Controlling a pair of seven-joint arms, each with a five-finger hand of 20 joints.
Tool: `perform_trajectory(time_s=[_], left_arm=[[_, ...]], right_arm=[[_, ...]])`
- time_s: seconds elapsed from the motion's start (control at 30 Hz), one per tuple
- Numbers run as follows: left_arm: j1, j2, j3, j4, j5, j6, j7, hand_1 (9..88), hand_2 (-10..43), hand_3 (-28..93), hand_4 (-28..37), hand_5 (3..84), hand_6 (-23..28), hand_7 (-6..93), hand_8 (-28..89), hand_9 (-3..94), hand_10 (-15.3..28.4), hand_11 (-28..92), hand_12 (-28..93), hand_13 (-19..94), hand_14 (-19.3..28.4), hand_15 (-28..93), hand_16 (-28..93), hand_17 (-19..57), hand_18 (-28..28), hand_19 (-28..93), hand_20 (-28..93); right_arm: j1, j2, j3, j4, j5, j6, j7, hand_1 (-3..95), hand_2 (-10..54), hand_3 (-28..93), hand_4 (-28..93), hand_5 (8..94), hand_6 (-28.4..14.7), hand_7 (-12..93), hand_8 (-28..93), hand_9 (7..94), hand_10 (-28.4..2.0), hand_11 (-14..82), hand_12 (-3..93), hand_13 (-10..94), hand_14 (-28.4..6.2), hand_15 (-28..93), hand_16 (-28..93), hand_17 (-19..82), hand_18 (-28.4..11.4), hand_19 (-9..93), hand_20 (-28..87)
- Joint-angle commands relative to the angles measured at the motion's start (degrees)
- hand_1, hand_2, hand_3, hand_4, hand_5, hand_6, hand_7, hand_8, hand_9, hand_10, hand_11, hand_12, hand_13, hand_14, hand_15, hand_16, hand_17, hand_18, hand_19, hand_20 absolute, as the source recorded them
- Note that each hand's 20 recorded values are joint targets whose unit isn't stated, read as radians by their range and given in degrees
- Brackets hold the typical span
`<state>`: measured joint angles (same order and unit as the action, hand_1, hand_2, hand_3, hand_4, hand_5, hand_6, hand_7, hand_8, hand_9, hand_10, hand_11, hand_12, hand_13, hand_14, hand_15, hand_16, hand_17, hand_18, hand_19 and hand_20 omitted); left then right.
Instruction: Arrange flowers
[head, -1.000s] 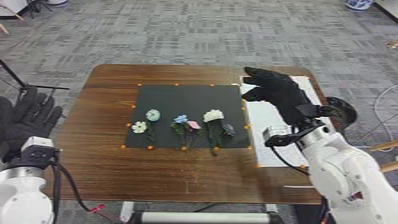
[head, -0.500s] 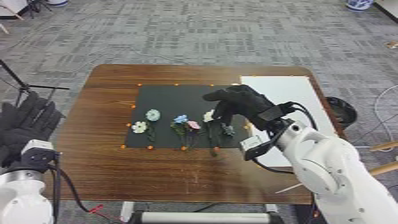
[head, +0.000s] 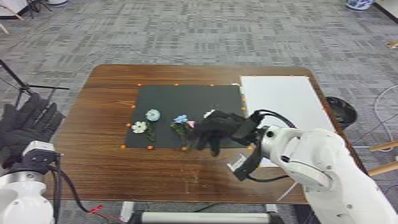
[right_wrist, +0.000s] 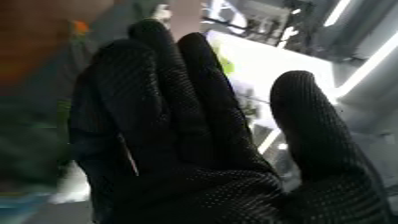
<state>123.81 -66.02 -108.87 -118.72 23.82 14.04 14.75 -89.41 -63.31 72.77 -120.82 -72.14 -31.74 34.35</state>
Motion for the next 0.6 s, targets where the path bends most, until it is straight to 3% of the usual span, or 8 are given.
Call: perform_trajectory(time_s=[0.03,0.27,0.6], left_arm=[[0.7,-0.33,0.10,-0.37,0.51,-0.13,0.11,24.3,19.6,66,-28.3,38.9,9.6,6.1,-7,28.7,14.6,17,7,21,14.0,18,-5,-7.8,12.7,32,6],[0.3,-0.07,0.39,-0.19,0.69,-0.21,-0.24,24.3,19.6,66,-28.3,38.9,9.6,6.2,-7,28.5,14.5,17,7,21,14.2,18,-5,-7.8,12.8,32,6],[-0.2,0.24,0.77,0.10,0.92,-0.48,-0.65,24.2,19.7,67,-28.3,38.9,9.6,6.3,-7,28.6,14.5,17,7,21,14.2,19,-5,-7.8,12.8,33,6]], right_arm=[[1.6,-0.1,-1.4,-0.4,-4.8,-3.1,5.8,19.4,19.5,63,-18,64.4,-9.0,9,-9,66.8,-19.1,10.6,15.5,68,-14.0,66,26,32,-23.5,78,38],[2.7,-0.9,-2.4,-0.5,-7.3,-8.6,10.7,19.0,19.3,62,-18,65.6,-8.5,9,-9,63.0,-19.5,8.8,15.1,66,-15.4,74,28,31,-24.5,79,37],[2.2,-1.1,-3.6,0.4,-8.9,-8.9,11.0,19.2,19.3,61,-17,65.0,-8.7,8,-9,62.1,-19.1,8.1,15.0,65,-16.1,74,27,31,-24.7,78,36]])
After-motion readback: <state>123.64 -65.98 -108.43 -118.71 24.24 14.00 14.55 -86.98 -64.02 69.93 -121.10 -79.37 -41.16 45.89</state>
